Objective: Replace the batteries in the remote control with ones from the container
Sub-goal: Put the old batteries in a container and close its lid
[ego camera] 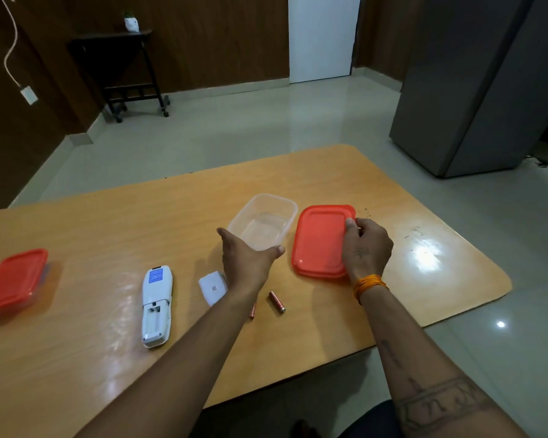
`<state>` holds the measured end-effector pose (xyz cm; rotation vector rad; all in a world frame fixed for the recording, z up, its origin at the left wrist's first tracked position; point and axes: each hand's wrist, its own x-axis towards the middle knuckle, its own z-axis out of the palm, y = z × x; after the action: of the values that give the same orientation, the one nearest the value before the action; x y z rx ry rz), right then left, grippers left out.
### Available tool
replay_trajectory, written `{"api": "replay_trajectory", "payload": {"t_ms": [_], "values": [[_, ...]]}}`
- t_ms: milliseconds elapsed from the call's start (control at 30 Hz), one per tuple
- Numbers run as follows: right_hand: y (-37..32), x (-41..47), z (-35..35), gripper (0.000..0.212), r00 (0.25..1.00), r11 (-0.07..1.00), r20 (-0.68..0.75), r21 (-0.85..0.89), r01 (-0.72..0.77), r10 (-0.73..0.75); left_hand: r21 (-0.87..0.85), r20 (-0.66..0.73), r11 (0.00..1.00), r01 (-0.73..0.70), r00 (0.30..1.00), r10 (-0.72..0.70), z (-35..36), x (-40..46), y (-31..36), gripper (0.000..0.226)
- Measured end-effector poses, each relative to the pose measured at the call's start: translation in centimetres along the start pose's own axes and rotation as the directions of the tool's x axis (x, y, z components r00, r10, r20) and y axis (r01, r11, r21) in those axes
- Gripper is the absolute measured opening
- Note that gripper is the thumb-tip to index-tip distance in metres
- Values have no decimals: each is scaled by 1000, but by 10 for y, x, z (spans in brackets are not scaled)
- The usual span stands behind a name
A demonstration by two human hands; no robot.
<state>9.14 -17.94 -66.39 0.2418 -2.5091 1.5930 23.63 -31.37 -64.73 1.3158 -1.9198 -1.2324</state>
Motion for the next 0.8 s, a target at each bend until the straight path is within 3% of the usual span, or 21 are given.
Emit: {"api": "replay_trajectory", "payload": {"t_ms": [300,433,633,800], "values": [[-4,-16,-5,39,991,939,109,-327,106,-74,7,34,997,-83,996,83,-19,-32,-11,121],[-15,-26,-8,31,970,927,178,-307,215,-166,105,30,982,-157,988,154,-38,-52,-17,98],[-55,-62,-1,14,857,947,464,-103,303,-224,224,38,948,-225,974,222,-60,-70,-30,33],[-58,-88,1,22,740,870,659,-280,406,-133,427,76,881,-202,979,188,-67,-74,-44,19]]}}
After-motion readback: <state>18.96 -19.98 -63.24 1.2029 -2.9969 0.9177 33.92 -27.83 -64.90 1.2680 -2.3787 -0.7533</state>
